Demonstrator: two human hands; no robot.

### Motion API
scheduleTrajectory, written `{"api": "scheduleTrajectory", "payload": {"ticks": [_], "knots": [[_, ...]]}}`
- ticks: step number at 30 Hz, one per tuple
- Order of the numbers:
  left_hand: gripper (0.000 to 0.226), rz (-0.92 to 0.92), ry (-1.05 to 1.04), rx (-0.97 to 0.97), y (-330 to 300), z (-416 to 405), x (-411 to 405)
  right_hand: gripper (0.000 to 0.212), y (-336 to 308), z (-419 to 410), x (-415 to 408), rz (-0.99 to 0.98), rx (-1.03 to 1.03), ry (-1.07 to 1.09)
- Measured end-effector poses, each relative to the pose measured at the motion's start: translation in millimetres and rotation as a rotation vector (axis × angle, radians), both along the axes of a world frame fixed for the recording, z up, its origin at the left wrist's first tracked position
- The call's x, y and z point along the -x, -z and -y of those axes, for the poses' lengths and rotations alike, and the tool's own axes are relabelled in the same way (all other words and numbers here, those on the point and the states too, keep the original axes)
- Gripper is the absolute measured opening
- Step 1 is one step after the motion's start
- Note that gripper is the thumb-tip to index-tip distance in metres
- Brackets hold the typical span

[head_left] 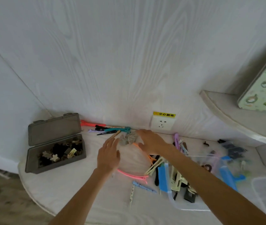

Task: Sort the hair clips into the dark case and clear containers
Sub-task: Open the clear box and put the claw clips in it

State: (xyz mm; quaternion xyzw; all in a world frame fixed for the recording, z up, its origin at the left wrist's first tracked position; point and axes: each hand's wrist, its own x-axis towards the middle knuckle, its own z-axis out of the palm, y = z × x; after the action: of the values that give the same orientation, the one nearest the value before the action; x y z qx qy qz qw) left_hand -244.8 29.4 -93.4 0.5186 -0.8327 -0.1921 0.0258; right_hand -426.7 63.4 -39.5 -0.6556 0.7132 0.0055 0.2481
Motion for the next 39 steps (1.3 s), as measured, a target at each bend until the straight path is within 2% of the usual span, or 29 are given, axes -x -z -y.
{"api": "scheduleTrajectory", "payload": {"ticks": [3, 7, 12, 14, 17, 21, 25, 28, 31, 34, 39], "knots": [[0.057, 0.148, 0.061, -0.072, 12.0, 7.4, -20.2, 0.065, 27.6, 23.7, -17.3, -0.059, -0.052, 0.039], [0.045, 0.107, 0.078, -0.081, 2.4, 17.4, -24.8, 0.062, 41.2, 34.0, -24.3, -0.177, 0.091, 0.097], [0.033, -0.140, 0.046, -0.254, -14.4, 21.4, -8.6, 0.059, 19.0, 27.5, -8.4, -0.047, 0.062, 0.179], [0.029, -0.189, 0.076, -0.349, -18.4, 17.5, 2.1, 0.060, 1.3, 16.6, 6.2, -0.021, 0.091, 0.209], [0.026, -0.222, 0.140, -0.426, -24.2, 5.5, 22.1, 0.050, -25.9, -7.6, 29.3, 0.073, 0.122, 0.261], [0.026, -0.218, 0.231, -0.434, -30.1, -19.3, 48.5, 0.048, -56.3, -54.9, 58.3, 0.149, 0.193, 0.303], [0.028, -0.294, 0.181, -0.392, -43.2, -43.3, 68.1, 0.051, -71.7, -103.4, 81.4, 0.239, 0.355, 0.369], [0.034, -0.302, 0.162, -0.350, -55.8, -59.7, 82.2, 0.055, -77.8, -142.0, 91.3, 0.306, 0.396, 0.396], [0.045, -0.229, 0.216, -0.490, -57.0, -75.1, 89.9, 0.065, -79.4, -181.2, 93.6, 0.295, 0.305, 0.349], [0.058, -0.117, 0.248, -0.590, -53.4, -87.0, 88.0, 0.065, -64.7, -205.3, 89.9, 0.136, 0.242, 0.155], [0.068, -0.181, 0.173, -0.629, -57.3, -100.4, 88.7, 0.059, -15.4, -220.6, 86.1, 0.030, 0.259, -0.054]]}}
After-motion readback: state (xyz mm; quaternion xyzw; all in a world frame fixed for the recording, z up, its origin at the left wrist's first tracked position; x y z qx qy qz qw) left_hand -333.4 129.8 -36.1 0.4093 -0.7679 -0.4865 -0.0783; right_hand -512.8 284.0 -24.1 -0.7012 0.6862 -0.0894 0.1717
